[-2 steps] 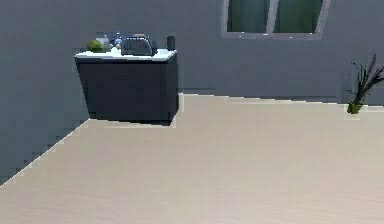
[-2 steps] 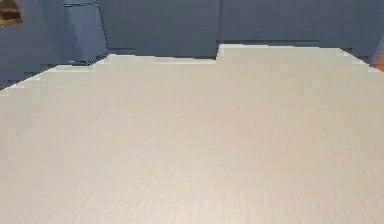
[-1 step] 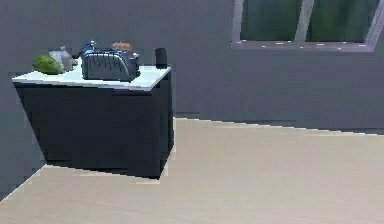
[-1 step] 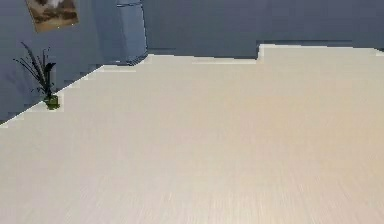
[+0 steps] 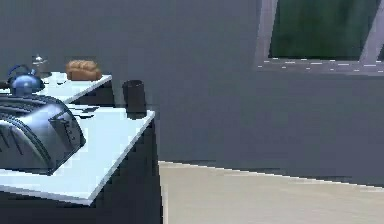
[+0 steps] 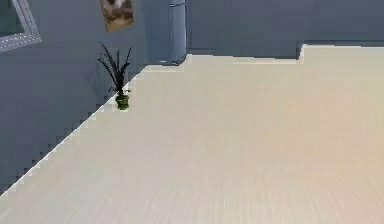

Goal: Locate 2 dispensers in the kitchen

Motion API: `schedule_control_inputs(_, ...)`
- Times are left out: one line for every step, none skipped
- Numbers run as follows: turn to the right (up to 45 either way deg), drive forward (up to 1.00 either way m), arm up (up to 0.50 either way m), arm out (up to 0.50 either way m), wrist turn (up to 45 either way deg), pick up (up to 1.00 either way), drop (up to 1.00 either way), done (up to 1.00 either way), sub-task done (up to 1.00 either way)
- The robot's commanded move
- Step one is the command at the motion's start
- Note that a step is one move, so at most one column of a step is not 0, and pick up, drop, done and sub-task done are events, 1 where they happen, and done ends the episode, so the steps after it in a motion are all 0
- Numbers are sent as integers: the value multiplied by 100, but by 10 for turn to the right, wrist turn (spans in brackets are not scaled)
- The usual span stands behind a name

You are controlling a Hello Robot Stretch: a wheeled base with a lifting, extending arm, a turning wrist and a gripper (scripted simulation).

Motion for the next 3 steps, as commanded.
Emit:
schedule_control_inputs(0,85,0,0,0,0,0,0,0)
schedule_control_inputs(-60,0,0,0,0,0,0,0,0)
schedule_control_inputs(0,70,0,0,0,0,0,0,0)
